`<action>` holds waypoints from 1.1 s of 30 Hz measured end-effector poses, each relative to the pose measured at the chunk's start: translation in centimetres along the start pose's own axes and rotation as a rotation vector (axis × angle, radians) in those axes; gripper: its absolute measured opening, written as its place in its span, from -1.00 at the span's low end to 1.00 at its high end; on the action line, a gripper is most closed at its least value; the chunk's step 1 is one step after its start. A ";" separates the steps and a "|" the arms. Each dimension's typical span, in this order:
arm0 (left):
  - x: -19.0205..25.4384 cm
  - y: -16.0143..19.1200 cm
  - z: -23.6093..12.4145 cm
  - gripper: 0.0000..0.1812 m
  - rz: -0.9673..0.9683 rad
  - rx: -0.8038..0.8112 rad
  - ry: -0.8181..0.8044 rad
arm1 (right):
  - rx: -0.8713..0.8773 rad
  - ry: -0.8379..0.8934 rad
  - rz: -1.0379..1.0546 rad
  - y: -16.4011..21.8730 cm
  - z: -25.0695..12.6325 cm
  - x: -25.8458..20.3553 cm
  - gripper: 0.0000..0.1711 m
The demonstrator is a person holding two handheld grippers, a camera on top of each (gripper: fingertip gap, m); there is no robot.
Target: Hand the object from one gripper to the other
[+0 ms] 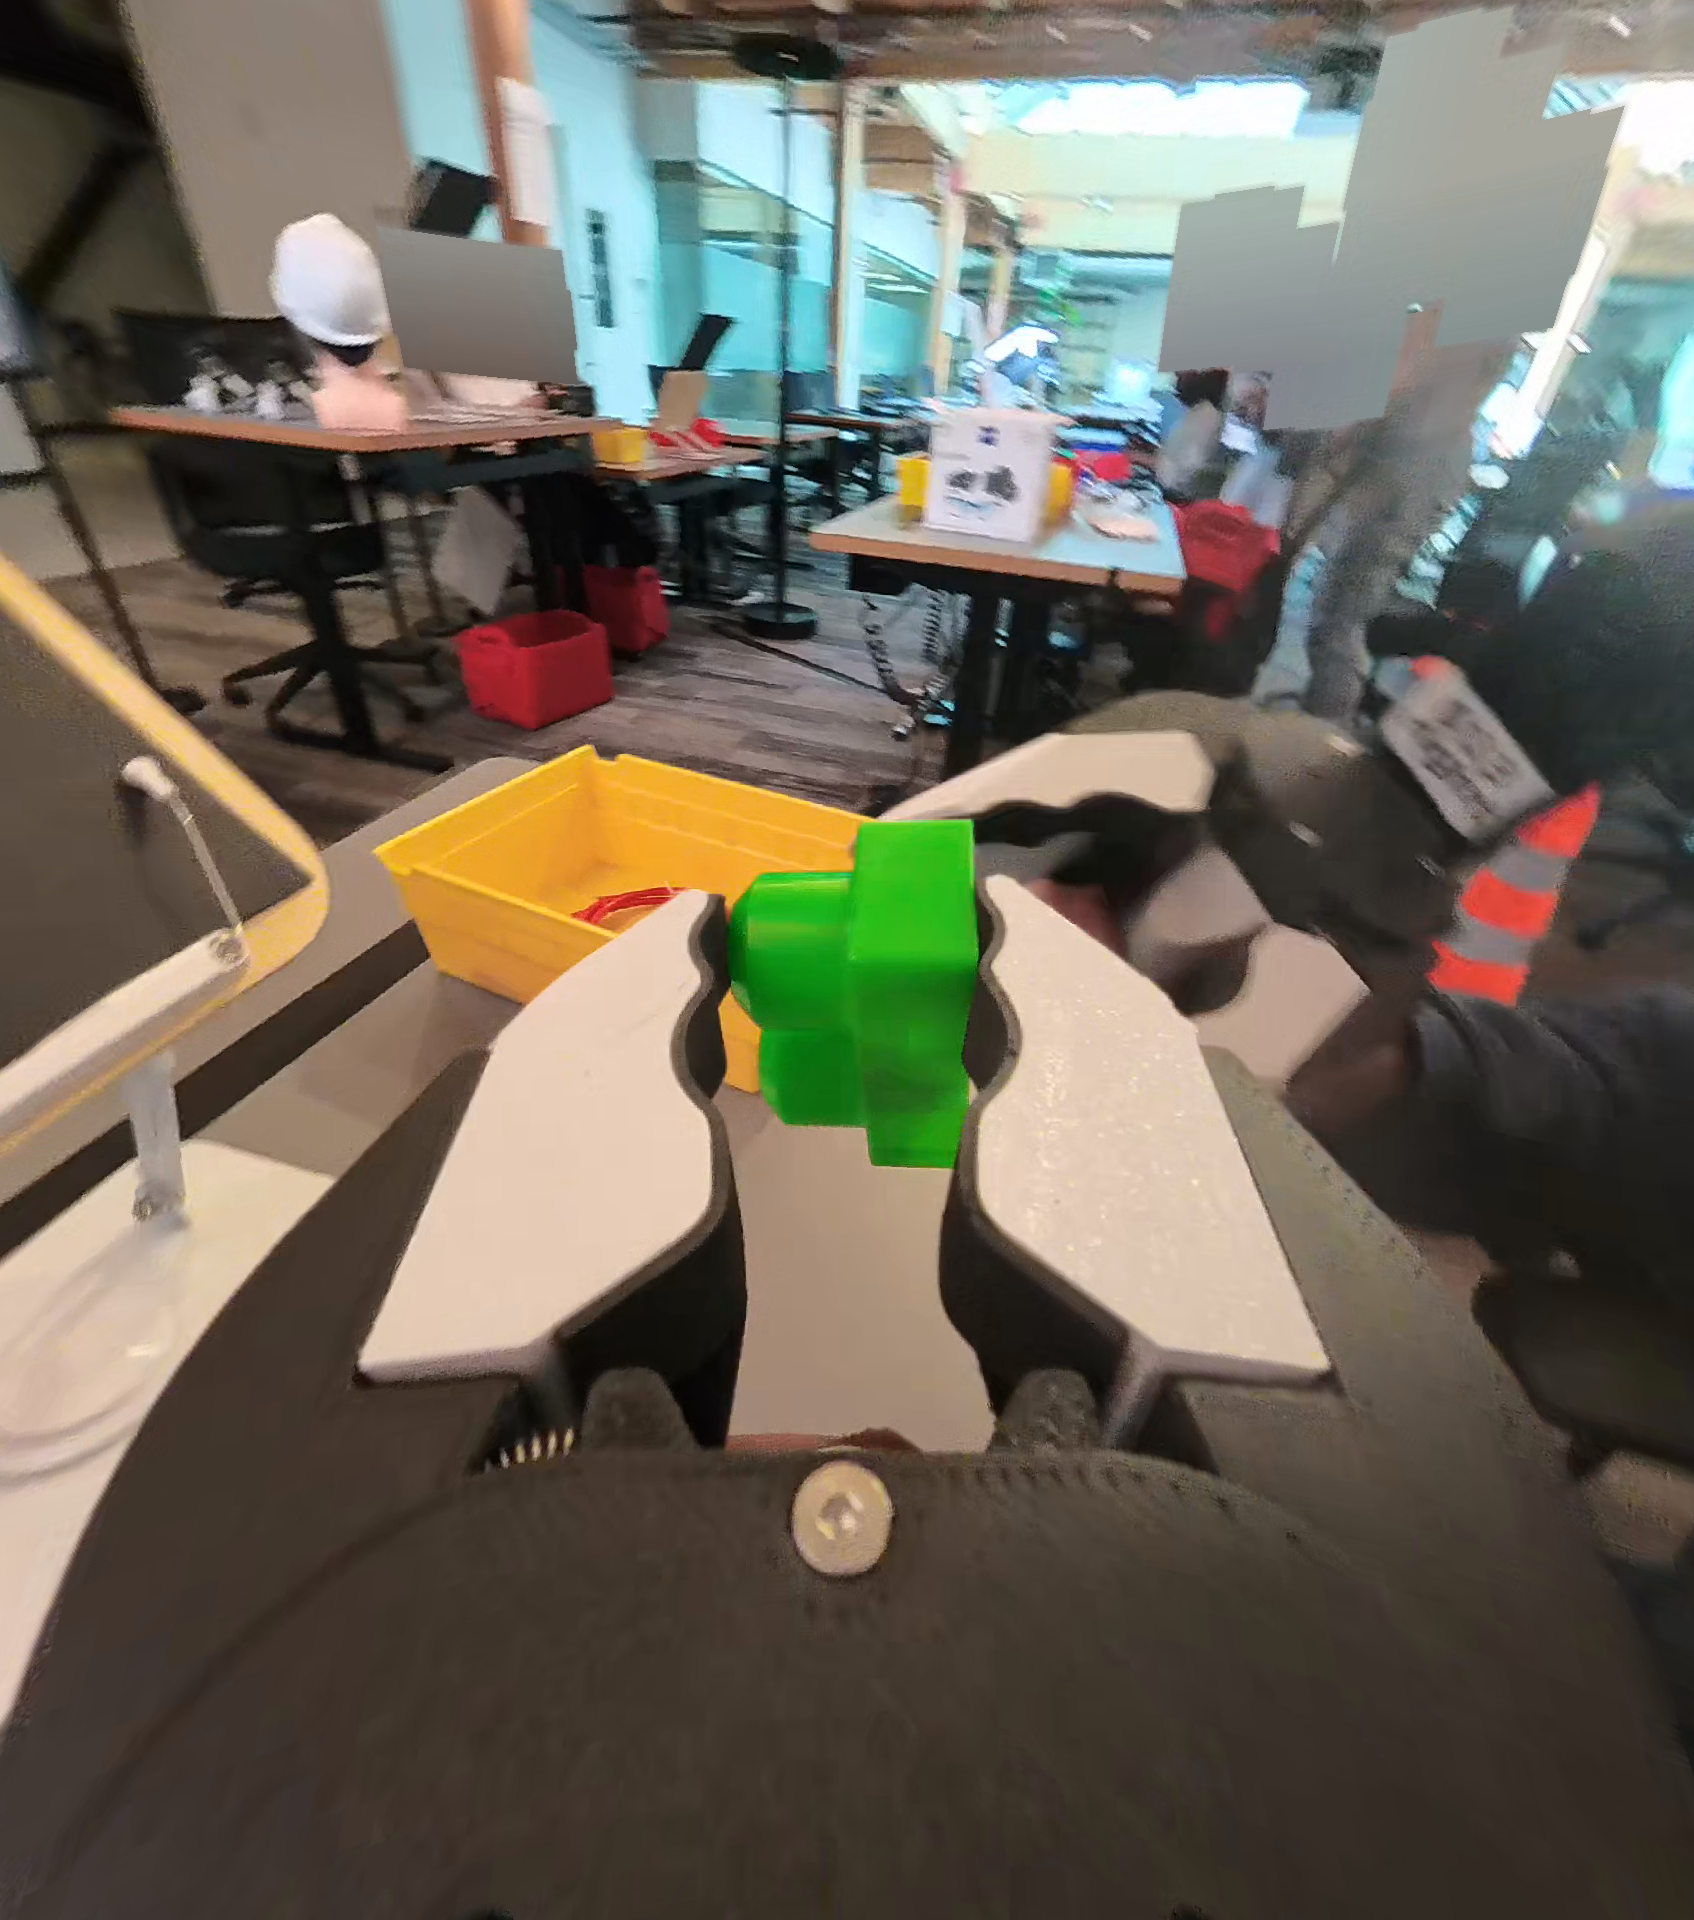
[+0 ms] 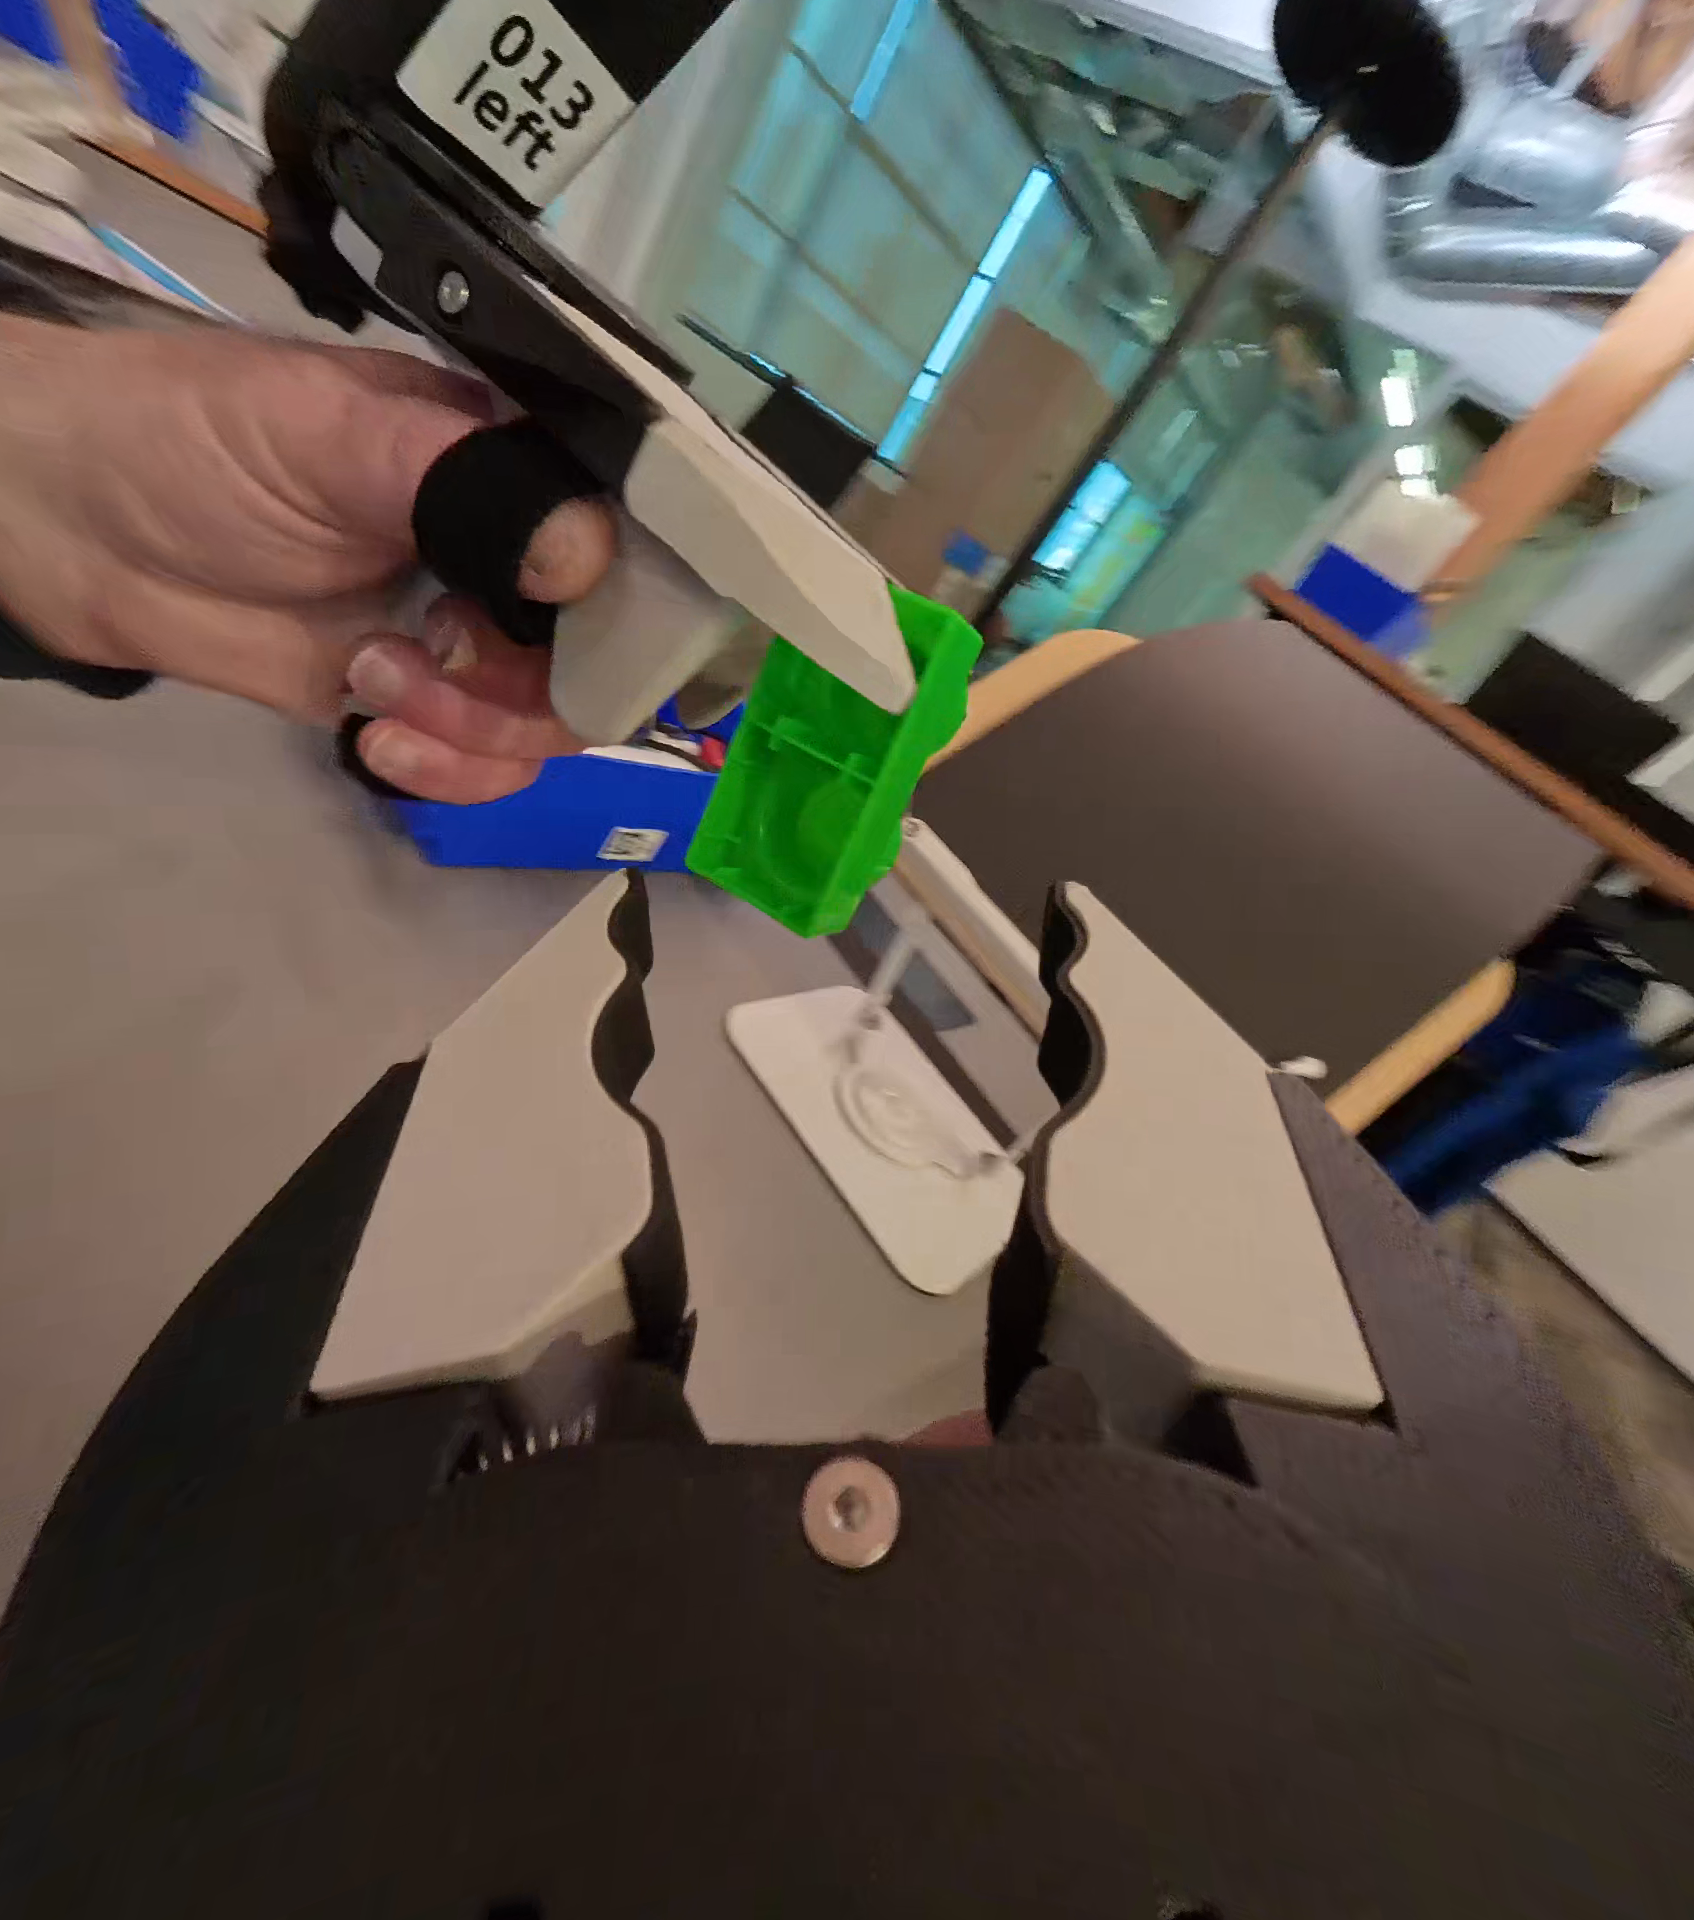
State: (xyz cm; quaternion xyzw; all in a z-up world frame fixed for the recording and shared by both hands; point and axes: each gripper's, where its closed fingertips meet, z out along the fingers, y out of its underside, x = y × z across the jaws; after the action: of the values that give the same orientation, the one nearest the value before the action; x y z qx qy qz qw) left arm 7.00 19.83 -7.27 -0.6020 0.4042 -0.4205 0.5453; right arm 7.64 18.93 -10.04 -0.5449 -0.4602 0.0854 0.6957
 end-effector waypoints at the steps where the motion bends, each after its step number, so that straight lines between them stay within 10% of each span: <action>1: -0.7 0.1 0.2 -0.53 -0.043 0.014 -0.043 | -0.020 0.053 -0.026 0.1 0.1 0.2 -0.15; 19: -2.7 1.1 1.8 -0.53 -0.360 0.146 -0.189 | -0.040 0.087 0.022 1.7 2.2 1.4 -0.62; 33: 0.8 -0.1 1.2 -0.36 -0.012 0.049 -0.034 | 0.284 -0.796 0.769 -0.8 -2.0 -0.3 -0.61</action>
State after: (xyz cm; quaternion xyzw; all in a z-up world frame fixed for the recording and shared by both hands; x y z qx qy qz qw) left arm 8.43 19.49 -7.13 -0.5979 0.3806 -0.4232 0.5644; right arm 8.68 17.07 -9.46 -0.5004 -0.4392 0.5920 0.4541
